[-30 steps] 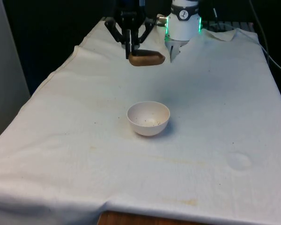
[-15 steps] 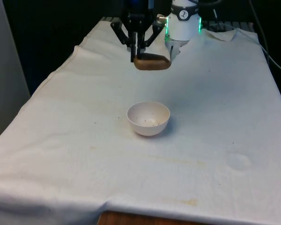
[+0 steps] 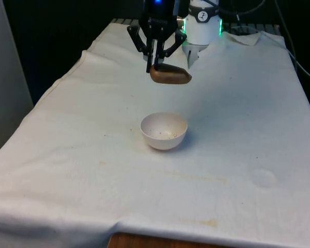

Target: Pour the coffee beans from the cup into the bowl.

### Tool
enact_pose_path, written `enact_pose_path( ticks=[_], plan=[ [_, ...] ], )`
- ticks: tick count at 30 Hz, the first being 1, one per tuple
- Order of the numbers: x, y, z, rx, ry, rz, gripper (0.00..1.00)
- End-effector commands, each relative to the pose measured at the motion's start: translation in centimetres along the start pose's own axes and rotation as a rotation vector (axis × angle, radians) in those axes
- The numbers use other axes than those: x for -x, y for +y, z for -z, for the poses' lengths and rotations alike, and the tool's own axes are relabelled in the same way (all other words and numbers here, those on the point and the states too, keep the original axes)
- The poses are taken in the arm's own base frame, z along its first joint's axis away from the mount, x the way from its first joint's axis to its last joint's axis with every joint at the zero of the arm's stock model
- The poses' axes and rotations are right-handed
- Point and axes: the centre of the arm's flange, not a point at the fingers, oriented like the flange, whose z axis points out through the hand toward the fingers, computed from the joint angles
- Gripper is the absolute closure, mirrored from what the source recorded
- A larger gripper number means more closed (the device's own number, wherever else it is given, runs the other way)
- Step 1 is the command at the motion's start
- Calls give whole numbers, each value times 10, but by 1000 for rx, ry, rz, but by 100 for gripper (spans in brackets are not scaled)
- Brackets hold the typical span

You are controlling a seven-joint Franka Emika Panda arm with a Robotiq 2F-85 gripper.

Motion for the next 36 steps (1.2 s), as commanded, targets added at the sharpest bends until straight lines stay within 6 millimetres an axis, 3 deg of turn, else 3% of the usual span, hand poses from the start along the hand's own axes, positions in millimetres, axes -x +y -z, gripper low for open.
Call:
enact_pose_path(
  ticks=[1,22,36],
  plan=[
    [-3,0,-2,20,-1,1,100],
    [-19,26,-19,113,2,31,100],
    [-21,34,-26,184,-2,62,100]
  ],
)
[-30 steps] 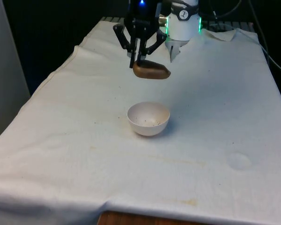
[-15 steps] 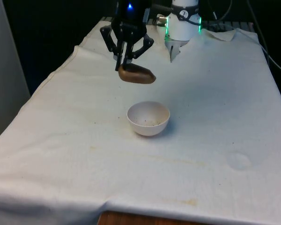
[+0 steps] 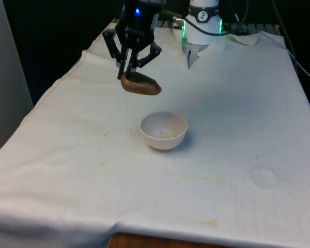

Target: Pour the coffee beans from the cup into the bowl.

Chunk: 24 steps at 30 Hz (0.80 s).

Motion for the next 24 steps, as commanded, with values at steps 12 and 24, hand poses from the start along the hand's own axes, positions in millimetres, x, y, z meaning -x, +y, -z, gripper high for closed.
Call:
enact_pose_path(
  ticks=[12,24],
  plan=[
    [-1,0,1,88,6,30,100],
    [-2,-15,1,164,24,48,100]
  ],
)
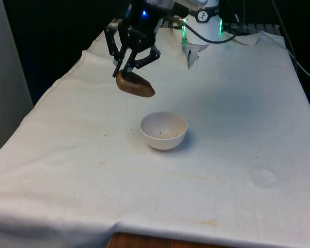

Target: Pour the coffee beans from the cup into the bowl.

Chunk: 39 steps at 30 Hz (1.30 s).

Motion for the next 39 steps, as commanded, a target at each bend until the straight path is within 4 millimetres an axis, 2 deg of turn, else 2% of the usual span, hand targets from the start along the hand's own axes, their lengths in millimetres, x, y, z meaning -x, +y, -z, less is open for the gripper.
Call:
enact_pose_path(
  ticks=[1,14,39],
  plan=[
    [-1,-2,1,23,4,1,100],
    [-1,-20,2,93,18,19,100],
    [4,-85,-5,263,29,58,100]
  ],
)
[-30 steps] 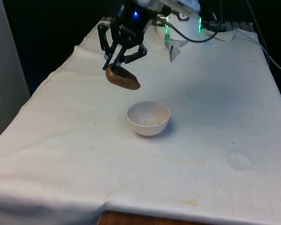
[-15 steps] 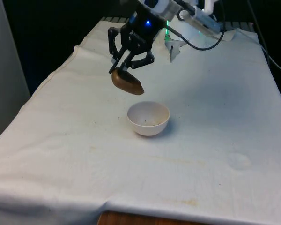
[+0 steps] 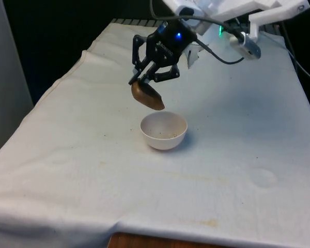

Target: Pour the coffee beans from the cup into the bowl.

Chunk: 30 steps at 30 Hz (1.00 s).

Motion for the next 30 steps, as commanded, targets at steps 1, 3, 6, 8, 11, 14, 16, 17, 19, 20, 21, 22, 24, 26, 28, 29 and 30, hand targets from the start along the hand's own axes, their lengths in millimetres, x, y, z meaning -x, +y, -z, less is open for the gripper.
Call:
enact_pose_path(
  ticks=[1,3,6,8,11,14,16,17,19,20,21,22,24,26,28,29,30],
  plan=[
    [0,-2,0,7,1,2,100],
    [-1,-7,2,34,5,5,100],
    [-1,-11,5,62,8,9,100],
    [-2,-14,8,77,10,12,100],
    [-2,-18,11,98,12,15,100],
    [-2,-22,15,117,15,19,100],
    [-3,-25,18,129,17,21,100],
    [-2,-27,19,135,17,22,100],
    [-1,-27,20,134,16,22,100],
    [-3,-29,22,148,19,23,100],
    [-2,-31,23,154,18,24,100],
    [-3,-33,26,167,21,25,100],
    [-3,-35,28,180,22,27,100],
    [-3,-37,29,194,24,30,100],
    [-1,-38,30,195,20,31,100],
    [-2,-38,28,215,24,33,100],
    [-2,-38,27,222,25,34,100]
  ],
)
